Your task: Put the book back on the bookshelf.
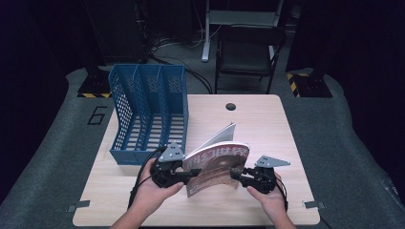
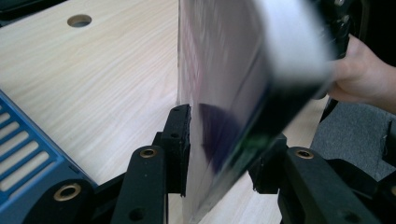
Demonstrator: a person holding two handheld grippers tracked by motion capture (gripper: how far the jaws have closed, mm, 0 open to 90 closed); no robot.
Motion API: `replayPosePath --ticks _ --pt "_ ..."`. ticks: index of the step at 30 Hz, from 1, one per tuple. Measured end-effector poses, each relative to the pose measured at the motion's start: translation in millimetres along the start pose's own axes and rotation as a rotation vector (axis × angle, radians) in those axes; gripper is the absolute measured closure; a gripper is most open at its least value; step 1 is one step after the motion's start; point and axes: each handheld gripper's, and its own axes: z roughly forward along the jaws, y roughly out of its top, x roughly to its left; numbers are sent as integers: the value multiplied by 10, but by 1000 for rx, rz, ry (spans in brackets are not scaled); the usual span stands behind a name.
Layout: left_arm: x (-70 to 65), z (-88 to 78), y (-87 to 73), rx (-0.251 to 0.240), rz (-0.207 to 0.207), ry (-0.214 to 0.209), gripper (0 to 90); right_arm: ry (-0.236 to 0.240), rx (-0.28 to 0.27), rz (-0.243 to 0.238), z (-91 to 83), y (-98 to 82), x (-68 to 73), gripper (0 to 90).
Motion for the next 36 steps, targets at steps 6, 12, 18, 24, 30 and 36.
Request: replayPosePath --ticks 6,12,18,24,30,36 --pt "-6 -62 162 -2 6 -10 635 -3 3 -2 4 -3 2 619" --pt "-34 -88 326 23 36 3 637 -3 3 -2 6 -4 1 619" --pt "-58 -93 468 32 53 11 638 -4 2 -4 6 -4 2 620" --pt "-52 -73 556 50 59 6 640 -9 -5 -9 12 -4 7 625" --pt "-48 -32 602 61 58 -6 640 -9 -3 -10 15 1 9 653" --pt "-67 11 650 73 68 -6 640 -10 -11 -21 30 6 24 690"
